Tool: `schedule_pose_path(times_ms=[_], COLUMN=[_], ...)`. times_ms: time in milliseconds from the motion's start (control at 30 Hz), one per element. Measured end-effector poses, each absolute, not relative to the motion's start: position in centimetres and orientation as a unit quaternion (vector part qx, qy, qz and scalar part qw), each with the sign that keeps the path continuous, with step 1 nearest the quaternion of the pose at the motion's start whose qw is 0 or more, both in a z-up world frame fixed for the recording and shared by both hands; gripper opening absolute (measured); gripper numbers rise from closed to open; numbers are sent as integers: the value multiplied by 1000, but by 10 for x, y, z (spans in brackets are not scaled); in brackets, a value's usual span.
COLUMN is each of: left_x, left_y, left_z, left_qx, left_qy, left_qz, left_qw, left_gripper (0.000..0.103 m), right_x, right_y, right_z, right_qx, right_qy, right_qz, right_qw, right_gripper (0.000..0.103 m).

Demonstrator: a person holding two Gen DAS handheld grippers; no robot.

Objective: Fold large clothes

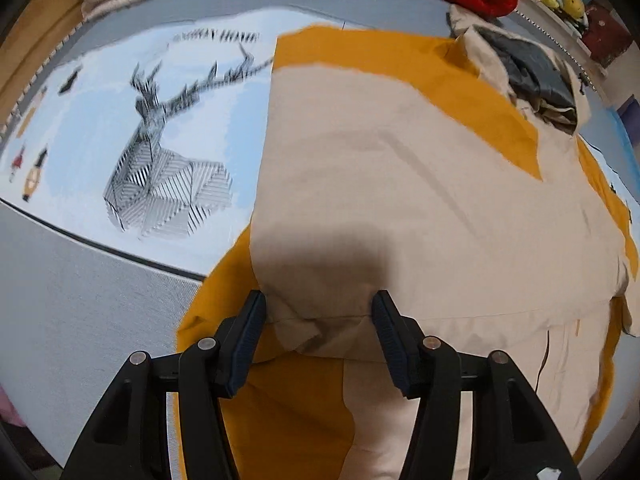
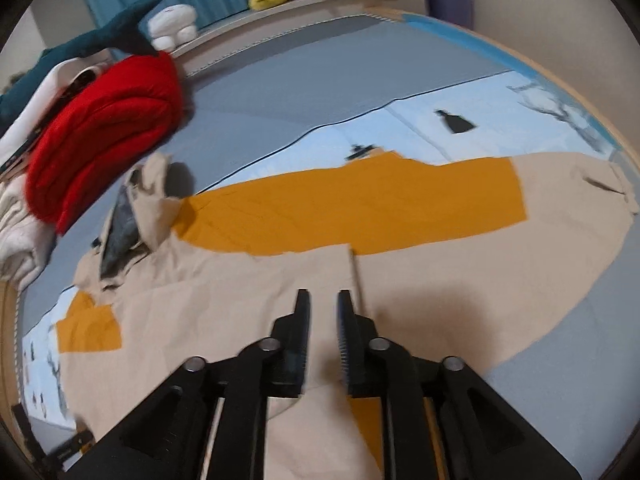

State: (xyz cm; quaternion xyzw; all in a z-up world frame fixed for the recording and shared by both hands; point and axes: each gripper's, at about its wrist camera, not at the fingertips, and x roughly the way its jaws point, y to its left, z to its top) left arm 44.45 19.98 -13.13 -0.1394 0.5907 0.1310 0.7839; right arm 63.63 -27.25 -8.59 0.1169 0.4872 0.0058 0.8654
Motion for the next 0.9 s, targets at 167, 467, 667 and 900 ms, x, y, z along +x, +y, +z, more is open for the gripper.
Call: schedule_pose_path(times_ms=[167, 467, 667, 900], left_x=[445, 445, 444, 429], left_y=[188, 180, 185, 165], left_z=[-137, -134, -144, -108], left_qx=[-130, -135, -134, -89], left_qy=[597, 595, 613, 577], left_qz=[115, 103, 107, 107], left_qw=[783, 786, 771, 804], left_gripper=[52, 52, 52, 52], right_x=[643, 643, 639, 629], right_y=[-257, -271, -279, -273], right_z=[-123, -159, -152, -113], right_qx=[134, 137, 142, 100], right_qy=[555, 613, 603, 550], right_qz=[73, 25, 7, 17], right_qw=[818, 778, 785, 829], right_gripper=[29, 29, 29, 29])
